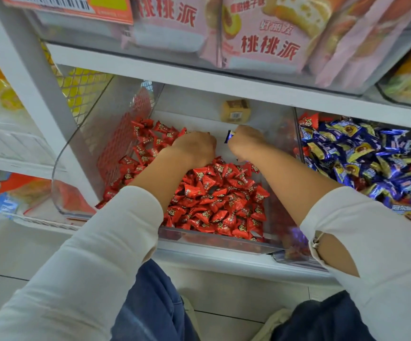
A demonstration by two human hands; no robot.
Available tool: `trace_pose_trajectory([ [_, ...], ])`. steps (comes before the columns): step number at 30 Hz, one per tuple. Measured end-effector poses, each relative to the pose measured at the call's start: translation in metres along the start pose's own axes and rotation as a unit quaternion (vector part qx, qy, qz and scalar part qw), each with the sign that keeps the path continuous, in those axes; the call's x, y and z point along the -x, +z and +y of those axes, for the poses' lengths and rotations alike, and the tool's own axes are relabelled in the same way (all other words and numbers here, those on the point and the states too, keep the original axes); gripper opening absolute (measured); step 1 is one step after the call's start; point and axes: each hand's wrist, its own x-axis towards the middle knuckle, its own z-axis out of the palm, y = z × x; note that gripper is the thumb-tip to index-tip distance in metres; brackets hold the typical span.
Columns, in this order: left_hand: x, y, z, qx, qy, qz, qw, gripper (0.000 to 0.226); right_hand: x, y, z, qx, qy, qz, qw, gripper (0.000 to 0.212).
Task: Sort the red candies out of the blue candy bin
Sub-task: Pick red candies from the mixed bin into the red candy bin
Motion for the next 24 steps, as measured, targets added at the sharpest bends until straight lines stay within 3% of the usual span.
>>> trace_pose_trajectory([
  [3, -0.003, 0.006, 0.001, -0.036, -0.014, -0.017, 0.999, 0.035, 0.005, -0.009, 0.005, 0.029, -0.015, -0.034, 0.999, 0.02],
  [7, 0.003, 0.01, 0.008, -0.089, -0.014, -0.015, 0.996, 0.038, 0.007, -0.015, 0.013, 0.107, -0.031, -0.018, 0.994, 0.056],
  [11, 0.007, 0.012, 0.009, -0.074, -0.015, -0.031, 0.997, 0.026, 0.006, -0.02, 0.015, 0.17, -0.028, 0.009, 0.985, 0.031],
  [15, 0.029, -0.014, -0.017, 0.101, -0.017, 0.059, 0.993, 0.026, 0.012, -0.013, 0.015, 0.221, -0.071, -0.06, 0.971, 0.017],
  [18, 0.062, -0.043, -0.055, 0.158, -0.058, 0.134, 0.976, 0.019, 0.023, 0.004, 0.007, 0.196, -0.153, -0.113, 0.962, 0.024],
  [20, 0.087, -0.053, -0.078, 0.138, -0.095, 0.154, 0.974, 0.016, 0.035, 0.02, -0.003, 0.169, -0.256, -0.079, 0.948, 0.035],
  [24, 0.118, -0.043, -0.093, 0.124, -0.099, 0.123, 0.98, 0.014, 0.071, 0.04, -0.017, 0.179, -0.446, -0.067, 0.874, 0.066],
])
